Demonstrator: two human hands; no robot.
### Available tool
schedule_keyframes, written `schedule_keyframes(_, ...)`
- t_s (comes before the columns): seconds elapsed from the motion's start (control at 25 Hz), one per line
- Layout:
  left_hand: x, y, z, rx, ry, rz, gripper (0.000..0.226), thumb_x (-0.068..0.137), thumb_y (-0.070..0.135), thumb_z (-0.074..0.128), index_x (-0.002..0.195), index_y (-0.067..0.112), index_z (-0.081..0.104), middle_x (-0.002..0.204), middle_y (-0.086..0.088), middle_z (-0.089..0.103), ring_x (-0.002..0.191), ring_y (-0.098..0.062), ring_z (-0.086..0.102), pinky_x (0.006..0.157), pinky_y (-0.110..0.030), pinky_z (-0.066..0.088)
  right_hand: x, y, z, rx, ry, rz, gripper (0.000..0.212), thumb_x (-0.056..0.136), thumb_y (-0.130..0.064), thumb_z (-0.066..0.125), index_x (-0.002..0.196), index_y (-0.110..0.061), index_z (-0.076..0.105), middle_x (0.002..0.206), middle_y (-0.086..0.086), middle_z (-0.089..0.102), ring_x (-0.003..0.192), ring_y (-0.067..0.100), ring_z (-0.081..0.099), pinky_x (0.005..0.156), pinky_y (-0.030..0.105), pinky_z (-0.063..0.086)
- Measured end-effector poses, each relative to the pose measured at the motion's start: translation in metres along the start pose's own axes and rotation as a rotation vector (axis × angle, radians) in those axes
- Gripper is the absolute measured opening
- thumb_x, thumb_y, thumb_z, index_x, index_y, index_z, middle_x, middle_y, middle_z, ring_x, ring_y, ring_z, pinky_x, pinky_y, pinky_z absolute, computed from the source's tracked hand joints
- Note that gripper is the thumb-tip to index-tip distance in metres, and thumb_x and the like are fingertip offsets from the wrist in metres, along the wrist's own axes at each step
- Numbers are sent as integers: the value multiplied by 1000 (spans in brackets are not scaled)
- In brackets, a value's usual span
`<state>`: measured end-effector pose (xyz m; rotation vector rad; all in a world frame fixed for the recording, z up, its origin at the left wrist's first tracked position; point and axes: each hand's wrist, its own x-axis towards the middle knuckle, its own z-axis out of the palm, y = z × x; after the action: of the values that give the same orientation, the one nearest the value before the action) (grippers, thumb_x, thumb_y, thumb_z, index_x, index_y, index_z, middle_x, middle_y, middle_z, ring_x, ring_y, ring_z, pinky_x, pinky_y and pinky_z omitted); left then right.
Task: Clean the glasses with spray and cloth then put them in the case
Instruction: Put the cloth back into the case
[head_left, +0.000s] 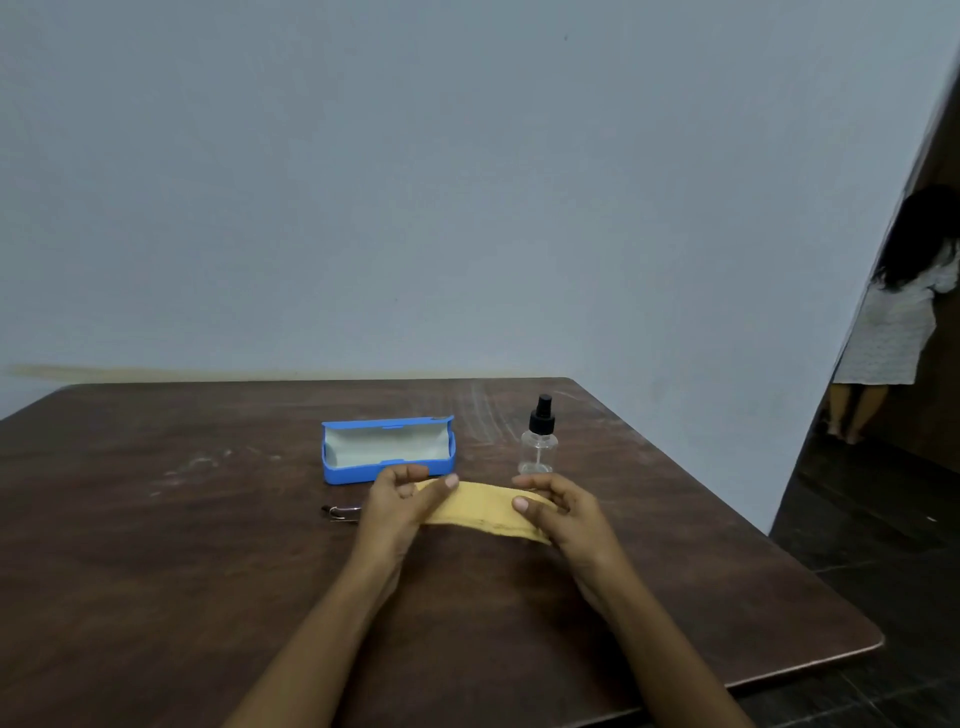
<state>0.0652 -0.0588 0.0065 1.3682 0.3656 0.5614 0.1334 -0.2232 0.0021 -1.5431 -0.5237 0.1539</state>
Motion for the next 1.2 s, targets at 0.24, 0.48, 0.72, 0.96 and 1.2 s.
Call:
schedule_keyframes(0.24,9,23,-34,17,-1,121,28,74,-2,67,94,13,53,75,-10,60,64,-18,55,45,-17,49,17,-14,21,134,-85,48,39,72,11,66,108,-2,59,94,5,61,81,10,59,62,13,51)
schedule_keyframes(0.48,29,34,-61,0,22,183,21,77,-3,63,85,14,56,64,-1,64,63,-17,55,43,-21,52,39,-19,49,138,-94,76,34,64,14,71,92,-4,65,87,6,63,78,13,59,59,12,52)
schedule_keyframes(0.72,49,28,-71,92,82,231,21,79,-6,60,77,15,56,65,-8,53,60,-12,50,44,-6,40,61,-18,66,148,-54,82,20,67,14,69,72,-6,66,72,7,61,70,16,57,57,14,50)
schedule_keyframes(0.96,63,20,-77,131,171,220,14,79,1,63,88,11,57,79,1,59,74,-8,53,59,-16,43,85,-18,76,46,-1,61,24,74,6,68,85,-13,60,81,5,63,71,14,60,48,13,50)
schedule_keyframes(1.2,71,12,-81,126,375,168,28,73,6,71,71,17,45,75,0,52,73,-13,50,63,-26,41,94,4,83,-46,72,-3,30,74,5,69,75,-17,49,80,6,58,77,20,58,61,26,52)
